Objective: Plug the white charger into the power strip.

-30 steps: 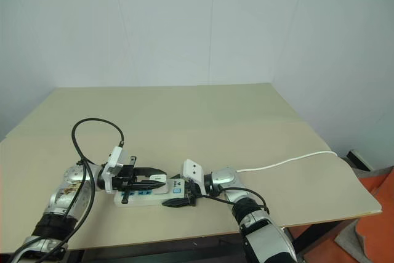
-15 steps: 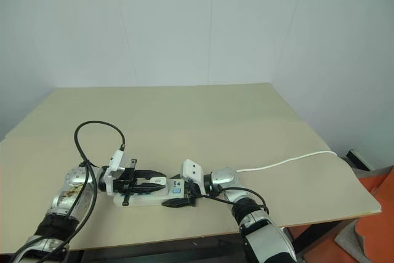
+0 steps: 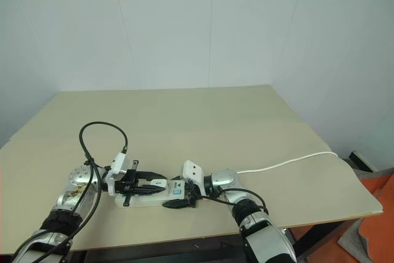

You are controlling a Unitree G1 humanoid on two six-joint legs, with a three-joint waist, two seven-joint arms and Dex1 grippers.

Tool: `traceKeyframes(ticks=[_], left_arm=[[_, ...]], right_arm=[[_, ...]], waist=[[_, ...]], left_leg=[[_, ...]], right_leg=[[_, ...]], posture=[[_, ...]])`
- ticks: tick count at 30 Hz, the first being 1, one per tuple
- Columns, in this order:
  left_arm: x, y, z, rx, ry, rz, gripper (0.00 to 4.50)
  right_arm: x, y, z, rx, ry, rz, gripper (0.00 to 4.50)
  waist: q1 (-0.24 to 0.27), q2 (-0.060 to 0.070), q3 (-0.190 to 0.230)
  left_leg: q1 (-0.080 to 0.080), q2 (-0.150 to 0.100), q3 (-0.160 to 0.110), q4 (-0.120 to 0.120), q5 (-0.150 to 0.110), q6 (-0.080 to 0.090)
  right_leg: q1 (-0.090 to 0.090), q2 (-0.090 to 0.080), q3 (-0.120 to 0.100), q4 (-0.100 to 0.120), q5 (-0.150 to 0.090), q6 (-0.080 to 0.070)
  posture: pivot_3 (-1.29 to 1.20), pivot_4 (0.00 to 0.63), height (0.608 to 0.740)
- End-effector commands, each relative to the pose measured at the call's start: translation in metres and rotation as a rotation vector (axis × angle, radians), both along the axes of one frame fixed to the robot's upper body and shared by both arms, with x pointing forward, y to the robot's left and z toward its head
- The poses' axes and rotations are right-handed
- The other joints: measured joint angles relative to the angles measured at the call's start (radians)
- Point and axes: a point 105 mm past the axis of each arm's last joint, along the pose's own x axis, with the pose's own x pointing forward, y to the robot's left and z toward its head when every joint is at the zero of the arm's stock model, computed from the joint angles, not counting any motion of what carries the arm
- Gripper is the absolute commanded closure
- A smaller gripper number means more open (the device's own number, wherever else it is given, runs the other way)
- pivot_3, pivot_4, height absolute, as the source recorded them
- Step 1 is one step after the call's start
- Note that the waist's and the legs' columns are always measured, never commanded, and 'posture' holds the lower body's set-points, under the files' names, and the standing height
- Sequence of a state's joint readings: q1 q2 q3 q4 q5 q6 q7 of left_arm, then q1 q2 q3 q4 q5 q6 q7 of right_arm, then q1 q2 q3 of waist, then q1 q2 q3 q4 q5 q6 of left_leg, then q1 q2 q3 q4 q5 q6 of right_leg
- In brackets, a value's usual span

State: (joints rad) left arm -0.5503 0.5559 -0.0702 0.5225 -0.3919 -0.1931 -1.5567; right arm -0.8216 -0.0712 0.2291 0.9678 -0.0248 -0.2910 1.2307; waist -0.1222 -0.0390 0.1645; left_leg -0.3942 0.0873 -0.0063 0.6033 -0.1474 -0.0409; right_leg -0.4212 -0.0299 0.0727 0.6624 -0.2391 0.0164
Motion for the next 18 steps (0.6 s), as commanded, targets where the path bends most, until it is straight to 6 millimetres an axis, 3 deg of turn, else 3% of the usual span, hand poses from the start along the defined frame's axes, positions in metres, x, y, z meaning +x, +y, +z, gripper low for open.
traceKeyframes(ticks=[1, 6, 11, 13, 16, 18], left_arm=[[-0.003, 0.016, -0.031, 0.118, 0.120, 0.063, 3.14], [-0.004, 0.013, -0.017, 0.108, 0.117, 0.046, 1.60], [-0.001, 0.011, 0.018, 0.046, 0.043, 0.037, 0.02], [-0.002, 0.012, 0.036, 0.037, 0.002, 0.028, 0.02], [-0.006, 0.014, 0.067, 0.046, -0.087, 0.029, 0.00], [-0.016, 0.018, 0.079, 0.090, -0.123, -0.014, 0.00]], right_arm=[[-0.014, -0.001, -0.021, -0.064, 0.068, 0.047, 1.07], [-0.014, 0.000, -0.021, -0.065, 0.068, 0.052, 1.07], [-0.016, 0.000, -0.022, -0.069, 0.071, 0.063, 1.07], [-0.016, 0.001, -0.022, -0.065, 0.078, 0.066, 1.07], [-0.017, 0.000, -0.022, -0.058, 0.082, 0.061, 0.03], [-0.018, -0.001, -0.023, -0.064, 0.078, 0.072, 0.03]], waist=[[0.000, 0.000, 0.000], [0.000, 0.000, 0.000], [0.000, 0.000, 0.000], [-0.001, -0.001, 0.000], [-0.001, -0.001, 0.001], [-0.001, -0.001, 0.001]], left_leg=[[0.000, 0.000, 0.000, 0.000, 0.000, 0.000], [-0.001, 0.000, 0.000, -0.002, 0.000, 0.000], [-0.003, 0.000, 0.000, -0.002, 0.000, 0.000], [-0.004, 0.000, 0.000, -0.002, 0.000, 0.000], [-0.005, 0.000, 0.000, -0.002, 0.000, 0.000], [-0.005, 0.000, 0.000, -0.003, 0.000, 0.000]], right_leg=[[0.000, 0.000, 0.000, 0.000, 0.000, 0.000], [-0.002, 0.000, 0.000, 0.000, -0.001, -0.001], [-0.003, 0.000, 0.000, 0.000, -0.001, -0.001], [-0.005, 0.000, 0.000, 0.000, -0.001, -0.001], [-0.005, 0.000, 0.000, -0.001, -0.001, -0.001], [-0.005, 0.000, 0.000, -0.001, -0.001, -0.001]], posture=[[0.00, 0.150, 0.740], [0.00, 0.150, 0.740], [0.00, 0.150, 0.740], [0.00, 0.150, 0.740], [0.00, 0.150, 0.740], [0.00, 0.150, 0.740]])
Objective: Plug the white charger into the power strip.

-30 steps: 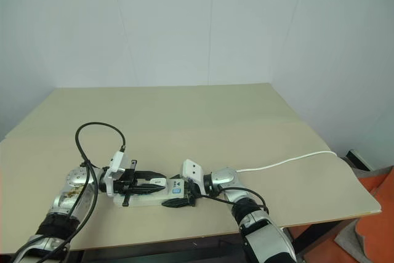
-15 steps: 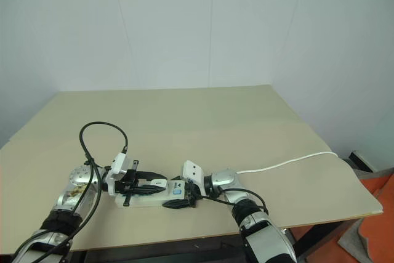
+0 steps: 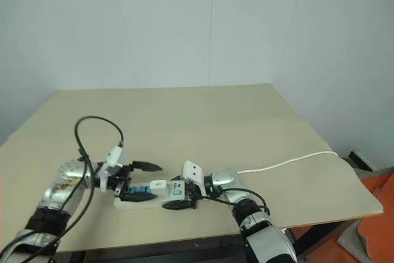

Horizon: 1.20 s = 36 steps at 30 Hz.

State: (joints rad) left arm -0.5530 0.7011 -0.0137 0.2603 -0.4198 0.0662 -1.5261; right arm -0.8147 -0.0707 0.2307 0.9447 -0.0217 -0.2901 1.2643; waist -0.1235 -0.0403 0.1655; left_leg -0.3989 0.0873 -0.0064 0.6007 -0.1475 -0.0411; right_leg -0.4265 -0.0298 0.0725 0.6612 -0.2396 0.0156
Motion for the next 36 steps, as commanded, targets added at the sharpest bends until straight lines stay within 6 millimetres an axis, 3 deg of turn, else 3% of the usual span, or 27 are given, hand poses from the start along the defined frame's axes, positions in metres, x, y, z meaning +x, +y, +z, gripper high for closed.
traceKeyframes(ticks=[1, 7, 14, 23, 27, 31, 36], left_arm=[[-0.014, 0.004, 0.037, 0.024, -0.104, -0.064, 0.00], [-0.015, 0.016, 0.055, 0.008, -0.146, 0.001, 0.00], [-0.025, 0.036, 0.046, 0.001, -0.088, 0.118, 0.00], [-0.039, 0.041, 0.020, -0.069, -0.027, 0.330, 0.00], [-0.055, 0.055, 0.008, -0.051, 0.025, 0.453, 0.00], [-0.065, 0.067, 0.009, -0.072, 0.025, 0.527, 0.00], [-0.069, 0.070, 0.013, -0.082, 0.011, 0.567, 0.00]], right_arm=[[-0.015, -0.003, -0.025, -0.070, 0.079, 0.043, 0.03], [-0.011, -0.011, -0.015, -0.051, 0.019, 0.008, 0.03], [-0.006, -0.062, 0.026, 0.062, -0.069, -0.119, 0.03], [-0.019, -0.132, 0.054, 0.055, -0.122, -0.318, 0.03], [-0.028, -0.160, 0.061, 0.047, -0.128, -0.424, 0.03], [-0.034, -0.183, 0.066, 0.042, -0.137, -0.527, 0.03], [-0.042, -0.196, 0.066, 0.027, -0.131, -0.580, 0.03]], waist=[[0.001, 0.000, 0.000], [0.006, 0.000, 0.001], [0.033, 0.001, 0.006], [0.057, -0.001, 0.014], [0.057, -0.002, 0.015], [0.060, -0.002, 0.015], [0.063, -0.002, 0.015]], left_leg=[[0.000, 0.000, 0.000, 0.000, 0.000, 0.000], [0.000, 0.000, 0.000, -0.001, 0.000, 0.000], [-0.009, -0.001, 0.000, -0.001, 0.000, 0.000], [-0.017, -0.001, 0.002, 0.001, 0.000, 0.000], [-0.017, -0.001, 0.003, 0.000, 0.000, 0.000], [-0.016, -0.004, 0.004, 0.001, -0.005, -0.008], [-0.017, -0.005, 0.004, 0.003, -0.005, -0.008]], right_leg=[[0.000, 0.000, 0.000, -0.001, 0.000, 0.000], [0.001, 0.000, 0.000, -0.003, 0.000, 0.000], [-0.006, -0.001, 0.000, -0.005, 0.000, 0.000], [-0.013, -0.003, 0.000, -0.005, 0.001, 0.002], [-0.014, -0.004, 0.000, -0.006, 0.001, 0.002], [-0.014, -0.008, 0.000, -0.007, 0.001, 0.002], [-0.011, -0.012, -0.001, -0.015, 0.001, 0.002]], posture=[[0.00, 0.150, 0.740], [0.00, 0.150, 0.740], [0.00, 0.150, 0.740], [0.00, 0.150, 0.740], [0.00, 0.150, 0.740], [0.00, 0.150, 0.740], [0.00, 0.150, 0.740]])
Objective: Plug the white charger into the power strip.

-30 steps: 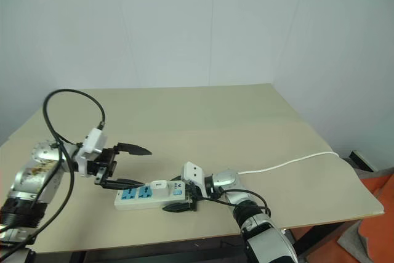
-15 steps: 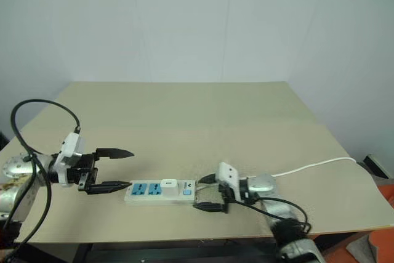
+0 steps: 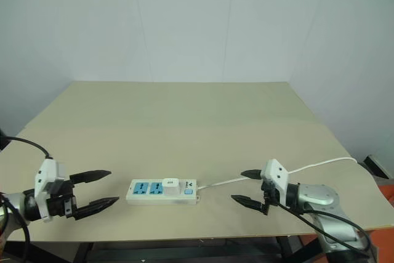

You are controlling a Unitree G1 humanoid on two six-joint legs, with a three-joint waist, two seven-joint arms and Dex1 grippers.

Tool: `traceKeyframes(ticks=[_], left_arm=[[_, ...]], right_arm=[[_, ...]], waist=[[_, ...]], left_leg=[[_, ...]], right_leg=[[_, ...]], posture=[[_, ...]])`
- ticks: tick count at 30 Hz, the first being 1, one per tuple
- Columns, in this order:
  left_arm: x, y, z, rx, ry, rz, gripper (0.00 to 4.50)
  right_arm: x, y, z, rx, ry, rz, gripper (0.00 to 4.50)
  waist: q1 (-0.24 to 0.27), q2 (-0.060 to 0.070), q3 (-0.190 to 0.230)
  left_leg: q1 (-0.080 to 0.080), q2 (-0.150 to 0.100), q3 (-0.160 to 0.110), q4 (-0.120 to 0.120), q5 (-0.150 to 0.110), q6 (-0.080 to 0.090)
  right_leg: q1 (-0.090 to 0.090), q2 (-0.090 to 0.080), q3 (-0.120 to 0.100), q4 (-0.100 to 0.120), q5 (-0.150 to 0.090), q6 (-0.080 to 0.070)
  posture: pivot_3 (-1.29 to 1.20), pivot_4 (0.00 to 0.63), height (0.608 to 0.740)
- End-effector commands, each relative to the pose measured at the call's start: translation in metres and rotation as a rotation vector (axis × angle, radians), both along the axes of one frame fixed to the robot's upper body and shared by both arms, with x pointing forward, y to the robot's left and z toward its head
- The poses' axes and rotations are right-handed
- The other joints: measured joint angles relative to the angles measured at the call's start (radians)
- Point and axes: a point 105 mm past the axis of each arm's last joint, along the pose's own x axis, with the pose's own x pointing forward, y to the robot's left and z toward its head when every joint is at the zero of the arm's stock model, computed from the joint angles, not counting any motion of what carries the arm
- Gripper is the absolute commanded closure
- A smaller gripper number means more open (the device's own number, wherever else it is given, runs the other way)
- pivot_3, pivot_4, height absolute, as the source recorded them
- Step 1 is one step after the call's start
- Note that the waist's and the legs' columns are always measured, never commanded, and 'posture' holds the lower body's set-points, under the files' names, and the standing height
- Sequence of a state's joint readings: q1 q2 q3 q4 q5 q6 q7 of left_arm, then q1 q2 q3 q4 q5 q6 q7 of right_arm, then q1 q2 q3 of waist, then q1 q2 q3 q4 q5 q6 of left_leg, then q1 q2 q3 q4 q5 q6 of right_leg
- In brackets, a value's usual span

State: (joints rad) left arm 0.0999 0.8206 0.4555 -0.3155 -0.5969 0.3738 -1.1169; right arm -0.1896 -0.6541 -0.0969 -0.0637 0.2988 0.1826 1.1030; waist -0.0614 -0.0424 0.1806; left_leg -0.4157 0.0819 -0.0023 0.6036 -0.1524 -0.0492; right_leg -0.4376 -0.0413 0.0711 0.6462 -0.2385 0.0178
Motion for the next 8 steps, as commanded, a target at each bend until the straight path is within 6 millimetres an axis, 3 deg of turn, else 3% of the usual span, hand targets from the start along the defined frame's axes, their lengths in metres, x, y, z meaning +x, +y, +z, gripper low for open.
traceKeyframes(ticks=[1, 8], left_arm=[[-0.0041, -0.0015, 0.0117, -0.006, -0.047, 0.008, 0.00], [-0.0062, -0.0099, 0.0105, -0.025, -0.036, -0.010, 0.00]], right_arm=[[-0.0043, -0.0074, 0.0146, 0.010, -0.043, -0.027, 0.03], [-0.0067, -0.0102, 0.0115, 0.013, -0.030, -0.050, 0.03]], waist=[[0.001, 0.000, 0.000], [0.002, 0.000, 0.000]], left_leg=[[0.000, -0.001, 0.000, 0.000, 0.000, 0.000], [-0.008, -0.002, 0.002, 0.002, 0.000, 0.000]], right_leg=[[0.001, -0.001, 0.000, -0.001, 0.000, 0.000], [-0.002, -0.002, 0.000, -0.004, 0.003, 0.006]], posture=[[0.00, 0.150, 0.740], [0.00, 0.150, 0.740]])
